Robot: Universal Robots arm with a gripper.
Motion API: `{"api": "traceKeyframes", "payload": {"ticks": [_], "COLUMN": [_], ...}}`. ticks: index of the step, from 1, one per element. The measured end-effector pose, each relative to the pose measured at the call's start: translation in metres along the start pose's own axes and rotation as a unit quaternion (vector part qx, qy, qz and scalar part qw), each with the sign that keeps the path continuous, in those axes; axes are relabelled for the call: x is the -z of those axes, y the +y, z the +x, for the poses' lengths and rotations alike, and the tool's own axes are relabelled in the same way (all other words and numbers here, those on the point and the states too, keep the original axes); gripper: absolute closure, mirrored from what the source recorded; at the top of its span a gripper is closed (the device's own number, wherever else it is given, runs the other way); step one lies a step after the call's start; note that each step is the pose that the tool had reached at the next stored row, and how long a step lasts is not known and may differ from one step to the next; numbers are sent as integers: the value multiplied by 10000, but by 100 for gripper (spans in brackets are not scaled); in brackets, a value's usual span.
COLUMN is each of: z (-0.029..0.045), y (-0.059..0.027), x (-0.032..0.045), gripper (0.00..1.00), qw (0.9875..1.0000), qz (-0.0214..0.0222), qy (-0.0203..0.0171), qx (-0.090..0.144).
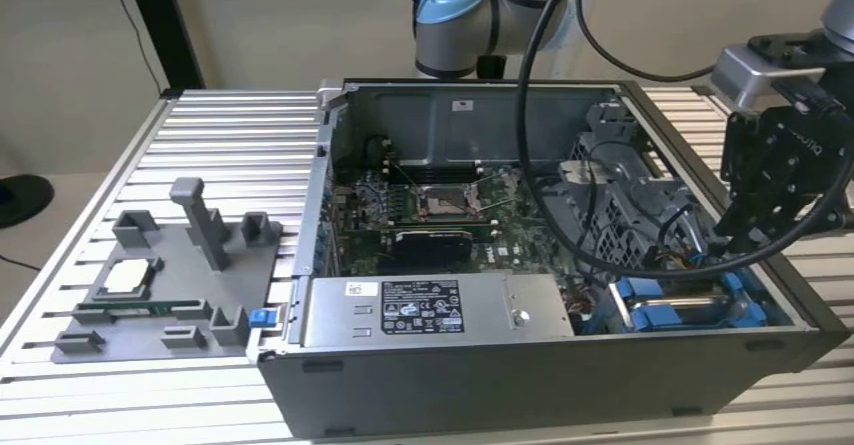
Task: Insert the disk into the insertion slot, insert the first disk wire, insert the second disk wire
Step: 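Insert the second disk wire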
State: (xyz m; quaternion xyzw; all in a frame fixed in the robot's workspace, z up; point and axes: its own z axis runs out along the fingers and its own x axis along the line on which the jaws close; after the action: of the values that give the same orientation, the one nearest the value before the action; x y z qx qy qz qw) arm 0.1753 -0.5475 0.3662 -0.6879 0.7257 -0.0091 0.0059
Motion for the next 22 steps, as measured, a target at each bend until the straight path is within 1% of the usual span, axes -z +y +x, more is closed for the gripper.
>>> {"api": "traceKeyframes", "payload": {"ticks": [2, 4, 7, 8, 9, 10, 12, 17, 19, 22], "z": [-29, -51, -73, -81, -92, -103, -119, -156, -165, -189], "y": [-17, -26, -31, -33, -36, -42, -60, -138, -154, -161], "x": [-9, -14, -18, -19, -23, -28, -43, -74, -90, -117], "gripper": [0, 0, 0, 0, 0, 0, 0, 0, 0, 0], "qw": [10000, 9999, 9995, 9993, 9991, 9990, 9989, 9983, 9980, 9977], "qz": [-10, -43, -127, -159, -188, -214, -264, -410, -468, -524], "qy": [69, 152, 300, 339, 368, 384, 398, 414, 421, 436], "qx": [1, 4, 8, 9, 11, 12, 14, 20, 23, 25]}}
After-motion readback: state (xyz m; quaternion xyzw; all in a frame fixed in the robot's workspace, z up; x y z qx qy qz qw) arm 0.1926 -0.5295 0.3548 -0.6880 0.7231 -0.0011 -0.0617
